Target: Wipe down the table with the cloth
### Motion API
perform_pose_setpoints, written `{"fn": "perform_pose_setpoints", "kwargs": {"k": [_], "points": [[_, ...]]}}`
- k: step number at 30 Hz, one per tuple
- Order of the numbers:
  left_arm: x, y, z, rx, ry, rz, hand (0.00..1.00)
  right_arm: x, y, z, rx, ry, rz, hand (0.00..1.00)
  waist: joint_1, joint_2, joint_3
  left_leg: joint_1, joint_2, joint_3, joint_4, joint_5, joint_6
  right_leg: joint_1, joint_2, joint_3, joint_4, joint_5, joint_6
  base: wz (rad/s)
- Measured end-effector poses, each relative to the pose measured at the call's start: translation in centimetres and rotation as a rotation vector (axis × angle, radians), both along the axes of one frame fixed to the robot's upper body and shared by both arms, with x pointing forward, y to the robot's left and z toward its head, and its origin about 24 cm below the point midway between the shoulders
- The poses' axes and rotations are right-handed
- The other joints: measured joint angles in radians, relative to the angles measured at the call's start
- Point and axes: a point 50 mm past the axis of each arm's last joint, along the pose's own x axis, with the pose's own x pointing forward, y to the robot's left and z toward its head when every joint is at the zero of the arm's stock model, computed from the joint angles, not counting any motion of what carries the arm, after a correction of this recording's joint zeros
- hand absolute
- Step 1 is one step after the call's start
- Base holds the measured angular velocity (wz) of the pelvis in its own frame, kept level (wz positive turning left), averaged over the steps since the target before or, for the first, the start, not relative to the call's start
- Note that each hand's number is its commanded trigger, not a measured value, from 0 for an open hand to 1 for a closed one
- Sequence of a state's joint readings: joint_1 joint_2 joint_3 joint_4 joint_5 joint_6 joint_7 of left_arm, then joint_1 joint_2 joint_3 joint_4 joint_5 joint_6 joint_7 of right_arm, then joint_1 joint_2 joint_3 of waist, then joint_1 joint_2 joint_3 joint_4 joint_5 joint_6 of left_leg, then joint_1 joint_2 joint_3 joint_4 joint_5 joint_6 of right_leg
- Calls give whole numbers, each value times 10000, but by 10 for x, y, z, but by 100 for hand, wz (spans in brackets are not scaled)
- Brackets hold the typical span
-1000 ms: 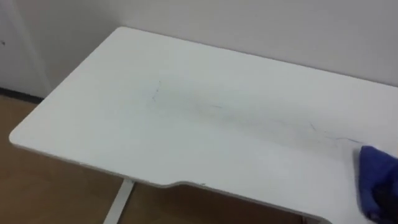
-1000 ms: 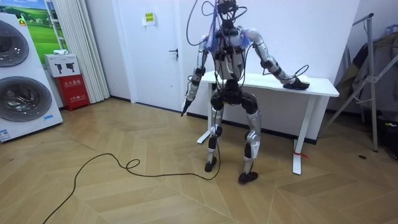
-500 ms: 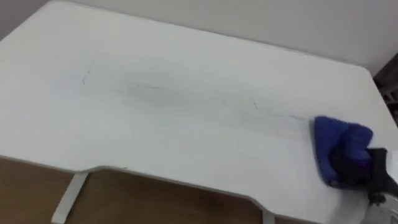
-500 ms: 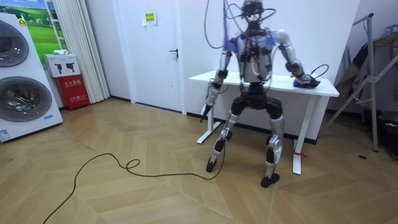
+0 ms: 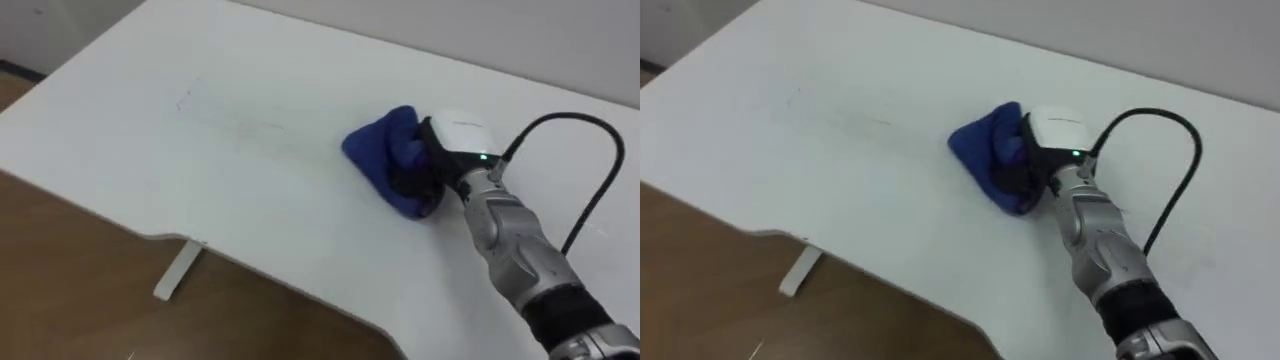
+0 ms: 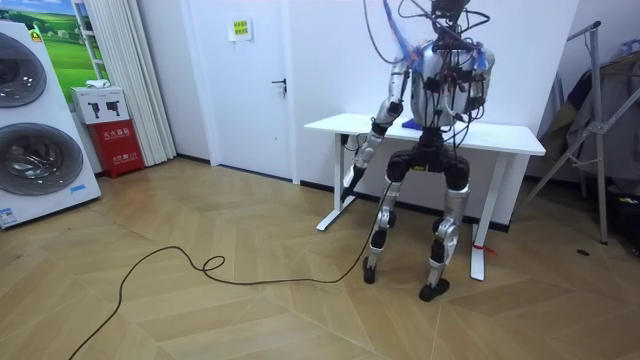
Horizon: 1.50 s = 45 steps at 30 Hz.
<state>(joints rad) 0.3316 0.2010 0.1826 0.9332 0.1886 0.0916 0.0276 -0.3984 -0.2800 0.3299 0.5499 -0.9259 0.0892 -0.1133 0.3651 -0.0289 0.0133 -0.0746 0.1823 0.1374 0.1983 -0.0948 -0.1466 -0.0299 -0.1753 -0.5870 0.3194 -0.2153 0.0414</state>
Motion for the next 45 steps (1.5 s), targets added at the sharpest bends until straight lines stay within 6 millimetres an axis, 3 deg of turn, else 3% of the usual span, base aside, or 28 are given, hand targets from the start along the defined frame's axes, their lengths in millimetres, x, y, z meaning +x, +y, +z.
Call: {"fn": "perform_pose_setpoints", "kwargs": {"k": [3,4,5,7,12,17,20,22,26,29,31,34,37,39,42,45], "points": [[-8,3,1,70,221,211,0,-17,-10,-17,412,221,-202,100,-61,-327,-73,97,-223,-235,-38,0,5,436,-60,-266,-496,145,234,31],[-5,3,1,79,153,192,0,-22,-12,-22,489,231,-257,100,-77,-406,-40,201,-271,-316,-80,-11,24,667,-53,-389,-660,198,291,24],[-3,3,1,80,88,171,0,-24,-13,-24,501,219,-308,100,-96,-447,-56,209,-287,-331,-100,-25,49,720,-59,-454,-674,204,302,29],[19,4,2,108,-605,-85,0,-29,-16,-27,565,89,-442,100,-123,-579,10,232,-314,-427,-124,-39,71,863,-61,-623,-739,215,329,21],[41,4,4,249,-1178,-493,0,-28,-16,-29,607,-138,-648,100,-3,-594,9,258,-340,-433,-169,-83,145,925,-58,-652,-816,244,387,3],[47,3,4,420,-1193,-587,0,-23,-3,-26,677,-179,-454,100,87,-639,-8,356,-328,-384,-341,-85,156,784,-8,-406,-835,325,372,-14],[51,3,5,521,-1262,-620,0,-22,-5,-25,874,-154,-688,100,299,-677,-26,354,-286,-266,-380,-85,156,610,31,-209,-813,360,321,-16],[48,4,5,628,-1245,-579,0,-22,-6,-26,1043,-111,-778,100,217,-679,-21,356,-286,-255,-382,-86,157,603,29,-188,-826,399,311,-9],[36,5,5,697,-1093,-310,0,-40,-19,-43,1945,-162,-1423,100,-84,-533,24,580,-317,-298,-376,-138,206,951,26,-284,-954,455,354,8],[15,8,5,875,-725,126,0,-69,-38,-61,3057,-368,-2458,100,-620,-342,-17,681,-453,-479,-355,-219,275,1259,-78,-524,-1035,458,472,25],[-7,15,7,1077,-402,855,0,-100,-63,-73,3798,-645,-3743,100,-1127,-254,-104,726,-612,-518,-334,-277,374,1407,-194,-590,-1137,475,623,15],[-20,26,12,1531,-358,1638,0,-135,-98,-80,3875,-1044,-5580,100,-1523,-193,-158,892,-745,-441,-340,-355,486,1550,-330,-508,-1165,525,740,-5],[-24,34,16,1936,-457,1958,0,-148,-115,-85,3767,-1012,-6487,100,-1797,-175,-174,1131,-755,-304,-341,-414,505,1706,-345,-359,-1179,552,768,-15],[-18,35,18,2069,-837,1885,0,-153,-124,-87,3694,-987,-6919,100,-2173,-123,-234,1254,-763,-272,-333,-429,508,1796,-340,-159,-1175,553,769,-5],[-11,35,20,2103,-1200,1752,0,-157,-135,-85,3541,-944,-7197,100,-2392,-21,-297,1377,-759,-150,-349,-428,509,1807,-335,84,-1154,557,763,-12],[-7,35,20,2087,-1353,1667,0,-157,-138,-85,3484,-679,-7142,100,-2540,-18,-300,1448,-755,-84,-370,-433,514,1873,-337,147,-1160,557,762,-8]]}}
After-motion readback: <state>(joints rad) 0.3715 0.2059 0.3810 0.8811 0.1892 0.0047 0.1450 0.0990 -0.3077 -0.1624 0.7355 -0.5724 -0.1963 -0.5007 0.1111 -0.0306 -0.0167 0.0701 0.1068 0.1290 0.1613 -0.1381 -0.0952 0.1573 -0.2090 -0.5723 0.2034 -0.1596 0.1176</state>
